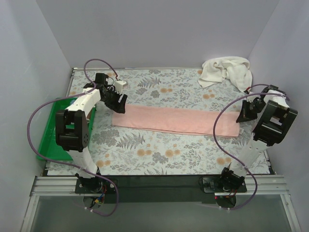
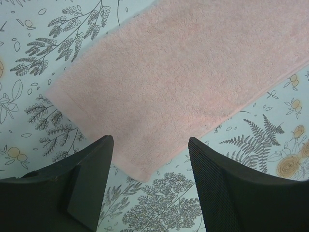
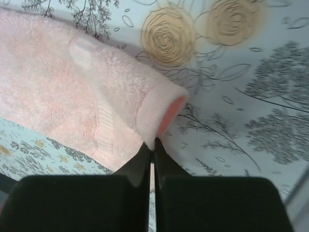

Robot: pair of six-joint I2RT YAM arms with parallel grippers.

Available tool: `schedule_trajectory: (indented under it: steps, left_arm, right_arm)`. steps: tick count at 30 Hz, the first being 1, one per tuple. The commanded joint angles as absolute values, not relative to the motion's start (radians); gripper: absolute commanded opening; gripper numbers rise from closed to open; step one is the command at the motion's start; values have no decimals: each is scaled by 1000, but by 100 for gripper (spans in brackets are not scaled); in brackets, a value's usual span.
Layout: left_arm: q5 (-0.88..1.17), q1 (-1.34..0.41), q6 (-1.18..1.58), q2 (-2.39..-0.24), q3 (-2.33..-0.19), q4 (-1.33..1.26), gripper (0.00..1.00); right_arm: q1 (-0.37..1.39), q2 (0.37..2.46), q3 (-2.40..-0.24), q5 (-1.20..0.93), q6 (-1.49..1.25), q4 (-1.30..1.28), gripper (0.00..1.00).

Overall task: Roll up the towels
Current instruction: Fold the towel

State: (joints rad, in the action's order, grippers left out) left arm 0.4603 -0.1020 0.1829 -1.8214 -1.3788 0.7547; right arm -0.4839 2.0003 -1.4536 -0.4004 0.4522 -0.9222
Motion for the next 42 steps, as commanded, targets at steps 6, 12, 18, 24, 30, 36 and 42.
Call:
schedule_trajectory:
  steps: [6,12,18,24,30,36,42]
  left_arm:
    - [489,-100,192,-1764,-1373,739,60]
    - [492,-100,196,-1773,-1374,739,60]
    - [500,-100,196,-1781,-1371,742,60]
    - [508,-100,199,-1772,-1367,738,60]
    - [520,-100,207,-1772,-1351,724,60]
    - [505,-100,204,-1770,-1373,735,60]
    - [489,-100,201,-1764,-1382,747,60]
  right_arm:
    - [-551,1996,-1635,-377,526,-1028,1]
    - [-549,2032,-1638,-371,523,-1042,1]
    - [-548,2080,-1632,-290,506,-1035,42]
    - [-549,2036,-1539,-198,485,-982,71]
    - [-545,1974,-1381,-219,445,-916,70]
    - [-517,1968,-1309,-232,393,-831,61]
    - [-486,1956,-1290,-241,374,-802,32]
